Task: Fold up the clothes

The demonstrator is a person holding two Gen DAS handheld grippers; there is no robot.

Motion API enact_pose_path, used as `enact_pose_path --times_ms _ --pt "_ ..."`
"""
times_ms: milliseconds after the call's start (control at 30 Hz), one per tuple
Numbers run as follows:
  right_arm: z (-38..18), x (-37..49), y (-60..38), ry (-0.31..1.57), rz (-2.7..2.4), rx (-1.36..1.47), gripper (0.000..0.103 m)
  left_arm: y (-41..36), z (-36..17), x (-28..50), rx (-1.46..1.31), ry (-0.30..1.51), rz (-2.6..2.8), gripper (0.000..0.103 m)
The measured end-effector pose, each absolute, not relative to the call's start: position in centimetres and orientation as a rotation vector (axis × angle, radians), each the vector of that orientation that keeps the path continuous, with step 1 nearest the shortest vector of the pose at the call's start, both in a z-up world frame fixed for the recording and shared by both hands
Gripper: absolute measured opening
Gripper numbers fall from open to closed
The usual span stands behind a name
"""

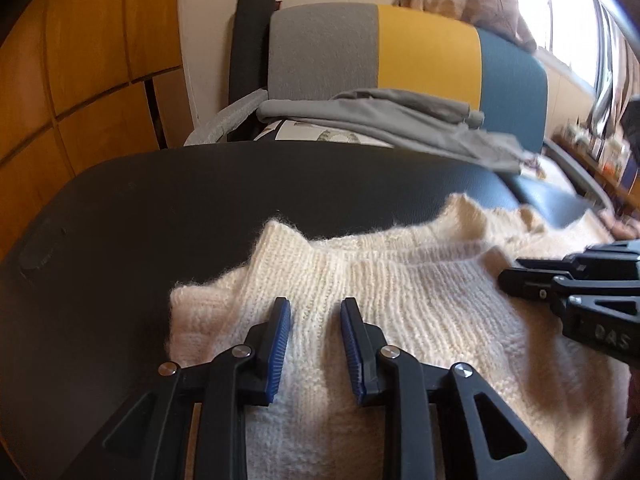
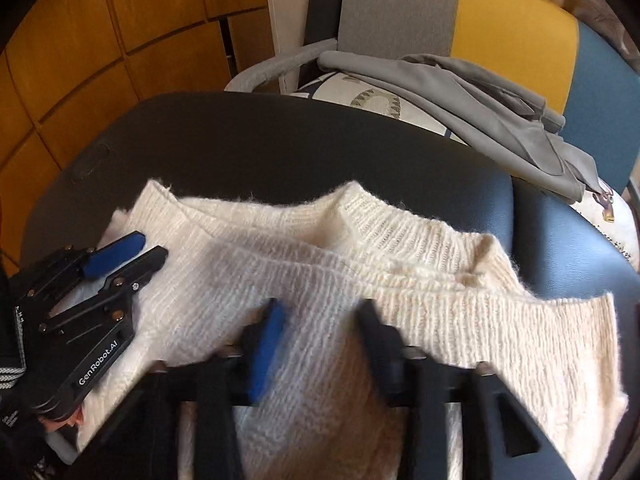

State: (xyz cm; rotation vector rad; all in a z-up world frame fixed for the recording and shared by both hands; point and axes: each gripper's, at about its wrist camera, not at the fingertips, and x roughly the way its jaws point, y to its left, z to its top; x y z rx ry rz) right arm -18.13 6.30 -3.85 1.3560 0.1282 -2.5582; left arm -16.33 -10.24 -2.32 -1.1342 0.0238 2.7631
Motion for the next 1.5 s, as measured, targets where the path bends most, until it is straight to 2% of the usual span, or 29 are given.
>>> enact_pose_path --times_ms 100,267,333,467,600,667,767,867,1033,1067,1200,1267,1333,1500 --pt "-2.9 -18.5 6.3 0.153 -2.572 1.324 0.006 -11.5 -1.2 -15.6 -1.078 -0.076 2.762 0.026" --pt "-1.7 -20.0 6.3 0.132 -2.629 1.271 0.005 -12.9 -0.5 -15.5 -1.094 -0.084 2.812 0.027" --pt "-3.5 -20.3 6.4 0.148 -2.624 1.301 0.006 -13.0 -0.7 -16.0 -1.129 -0.046 2.807 0.027" --pt "-4.3 -19.5 7.4 0.065 -2.644 1.189 0.006 -12.7 -1.3 -17.2 -1.185 0.05 2.766 0.028" --pt "-4.3 -19.4 7.9 -0.001 -2.635 1.172 0.006 -11.4 -1.1 -19.5 -1.229 0.22 2.742 0.037" --pt "-4.3 -19.4 8.2 -0.034 -2.63 1.164 0.006 -11.0 -1.2 -20.4 -1.238 0.261 2.74 0.042" --pt "-4.3 -19.3 8.5 -0.076 -2.623 1.152 0.006 -10.0 -1.5 -21.7 -1.257 0.248 2.639 0.043" --pt "-4.5 -19.3 8.6 -0.096 -2.62 1.144 0.006 -8.7 -2.2 -22.7 -1.28 0.381 2.635 0.051" --pt "-4.5 -19.2 8.6 -0.093 -2.625 1.14 0.006 -8.6 -2.8 -23.6 -1.336 0.294 2.683 0.053" --pt "-4.5 -19.2 8.6 -0.092 -2.626 1.139 0.006 -8.6 -2.9 -23.5 -1.339 0.286 2.686 0.051" --pt "-4.5 -19.2 8.6 -0.084 -2.633 1.136 0.006 -7.4 -3.0 -23.0 -1.3 0.344 2.646 0.014" --pt "-4.5 -19.2 8.6 -0.081 -2.636 1.134 0.006 -6.7 -2.9 -22.7 -1.279 0.393 2.643 0.01" --pt "-4.5 -19.2 8.6 -0.077 -2.639 1.133 0.006 -7.1 -2.2 -22.9 -1.267 0.366 2.665 0.008" --pt "-4.5 -19.2 8.7 -0.077 -2.642 1.129 0.006 -10.0 -1.8 -24.0 -1.277 0.184 2.735 0.008"
